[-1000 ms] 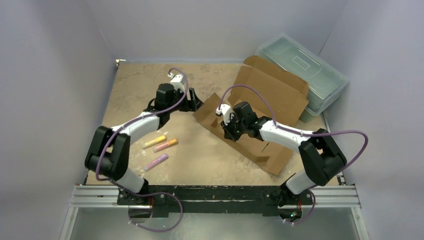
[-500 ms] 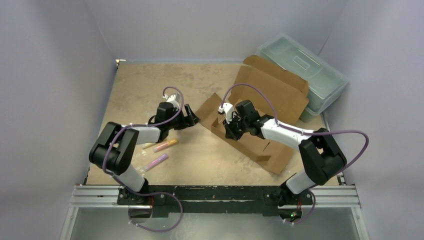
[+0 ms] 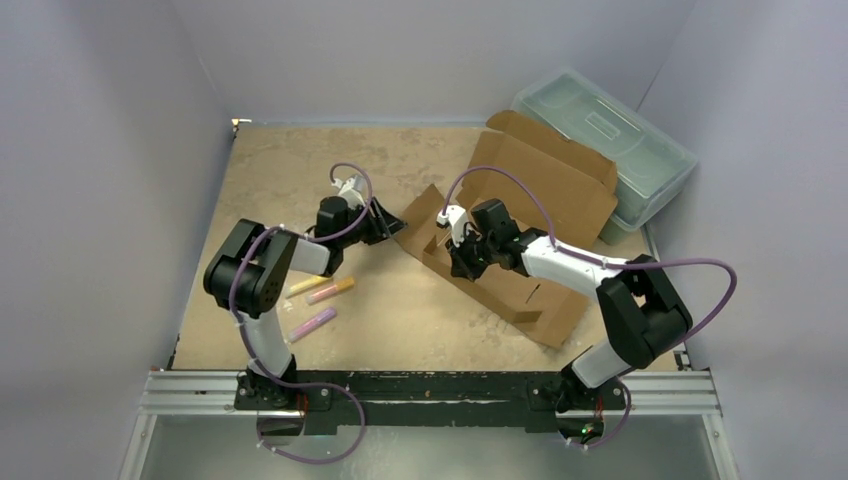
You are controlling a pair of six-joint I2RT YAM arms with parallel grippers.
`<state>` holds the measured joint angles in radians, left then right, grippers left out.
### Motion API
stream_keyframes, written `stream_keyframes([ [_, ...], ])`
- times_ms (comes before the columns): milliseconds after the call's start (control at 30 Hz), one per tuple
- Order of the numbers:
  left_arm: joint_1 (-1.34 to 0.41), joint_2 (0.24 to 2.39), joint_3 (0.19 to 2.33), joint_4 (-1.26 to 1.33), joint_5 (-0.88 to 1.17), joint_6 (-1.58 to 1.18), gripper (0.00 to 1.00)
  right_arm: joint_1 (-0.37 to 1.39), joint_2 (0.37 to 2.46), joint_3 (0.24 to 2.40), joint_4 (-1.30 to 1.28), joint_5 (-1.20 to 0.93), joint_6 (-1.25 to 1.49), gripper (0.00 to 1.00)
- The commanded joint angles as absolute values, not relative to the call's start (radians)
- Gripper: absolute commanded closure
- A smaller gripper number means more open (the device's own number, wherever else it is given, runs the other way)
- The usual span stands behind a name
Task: Fold the paper box
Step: Fold the paper box at the center of the board.
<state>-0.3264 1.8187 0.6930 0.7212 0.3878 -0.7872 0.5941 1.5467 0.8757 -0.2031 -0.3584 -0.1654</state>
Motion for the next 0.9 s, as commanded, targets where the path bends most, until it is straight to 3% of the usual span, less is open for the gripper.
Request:
stream_keyframes([
  [0,-0.287,1.896,0.700,0.996,0.559,-0.881,0.67,0.586,1.549,0.910,-0.209,-0.367,-0.178,1.00],
  [100,-0.285,1.936,0.719,1.048,0.615,-0.908,0.89,0.583,1.553,0.912,-0.209,-0.358,-0.174,1.00],
  [233,-0.288,1.931,0.718,1.076,0.655,-0.915,1.00,0.578,1.557,0.914,-0.207,-0.359,-0.167,1.00],
  [500,-0.340,1.869,0.720,0.947,0.687,-0.833,0.99,0.577,1.571,0.925,-0.209,-0.360,-0.166,1.00],
  [867,-0.416,1.864,0.756,0.818,0.674,-0.743,0.84,0.570,1.578,0.925,-0.209,-0.354,-0.163,1.00],
])
